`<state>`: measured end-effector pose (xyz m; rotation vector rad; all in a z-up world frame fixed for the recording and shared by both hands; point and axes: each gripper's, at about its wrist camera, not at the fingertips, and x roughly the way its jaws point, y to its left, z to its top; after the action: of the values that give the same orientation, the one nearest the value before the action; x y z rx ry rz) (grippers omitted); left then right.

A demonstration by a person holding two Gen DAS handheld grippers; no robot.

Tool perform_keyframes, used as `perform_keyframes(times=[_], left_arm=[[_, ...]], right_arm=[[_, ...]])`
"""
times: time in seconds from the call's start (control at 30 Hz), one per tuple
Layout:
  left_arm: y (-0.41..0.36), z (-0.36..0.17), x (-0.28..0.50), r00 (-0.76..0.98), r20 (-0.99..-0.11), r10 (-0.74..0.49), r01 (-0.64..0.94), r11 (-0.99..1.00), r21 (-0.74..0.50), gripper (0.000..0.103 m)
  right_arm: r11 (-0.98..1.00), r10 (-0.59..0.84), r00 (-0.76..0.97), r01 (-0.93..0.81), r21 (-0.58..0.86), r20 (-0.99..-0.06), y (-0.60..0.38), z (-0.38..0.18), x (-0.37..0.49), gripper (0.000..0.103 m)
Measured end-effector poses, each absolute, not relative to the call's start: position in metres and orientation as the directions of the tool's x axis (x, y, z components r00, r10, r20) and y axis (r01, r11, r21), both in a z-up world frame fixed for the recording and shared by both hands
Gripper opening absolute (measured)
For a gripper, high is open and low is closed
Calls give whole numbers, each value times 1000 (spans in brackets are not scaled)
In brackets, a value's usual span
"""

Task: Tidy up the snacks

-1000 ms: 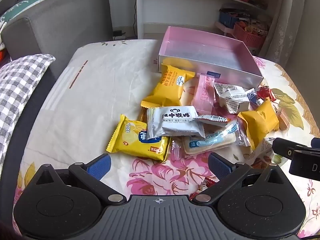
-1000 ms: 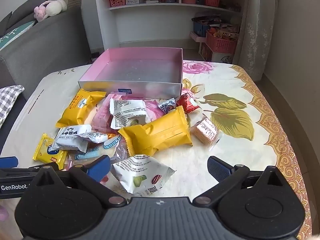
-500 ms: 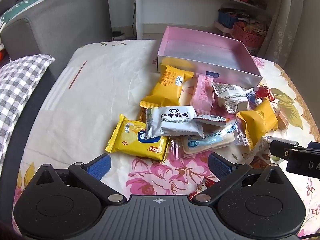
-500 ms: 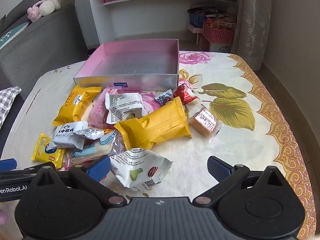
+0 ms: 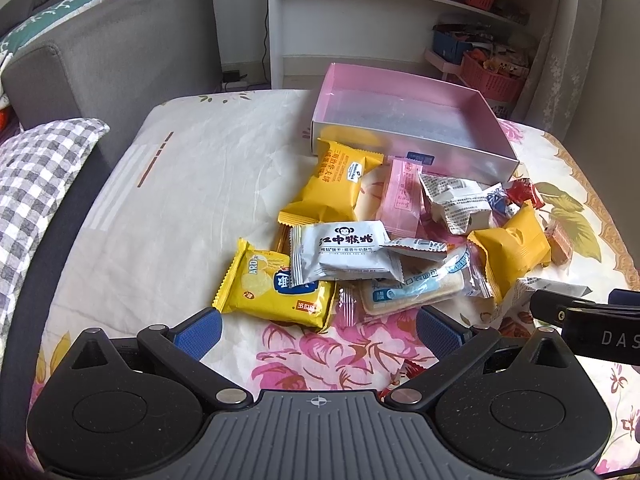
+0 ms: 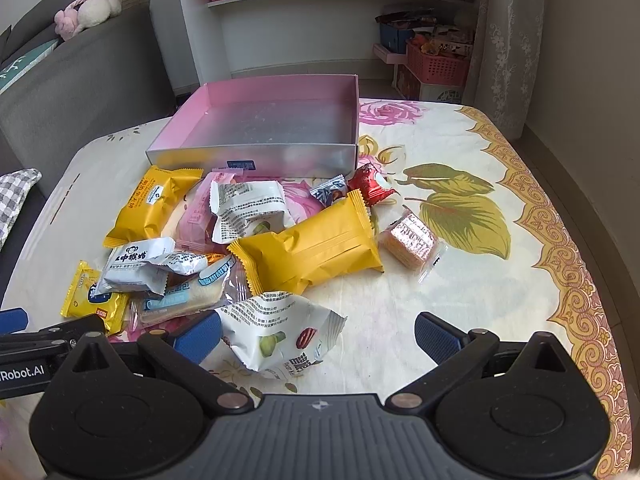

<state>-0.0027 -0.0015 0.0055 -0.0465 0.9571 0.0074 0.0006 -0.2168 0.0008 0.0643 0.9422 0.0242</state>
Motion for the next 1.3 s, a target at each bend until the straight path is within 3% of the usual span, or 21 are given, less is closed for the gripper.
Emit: perform_keyframes(times=[1.3], left_arm=[[-12,4,-4,566,-823,-45,23,999,-38,103]], right_arm=[[999,32,573,-11,32,-819,-219,3,0,96]])
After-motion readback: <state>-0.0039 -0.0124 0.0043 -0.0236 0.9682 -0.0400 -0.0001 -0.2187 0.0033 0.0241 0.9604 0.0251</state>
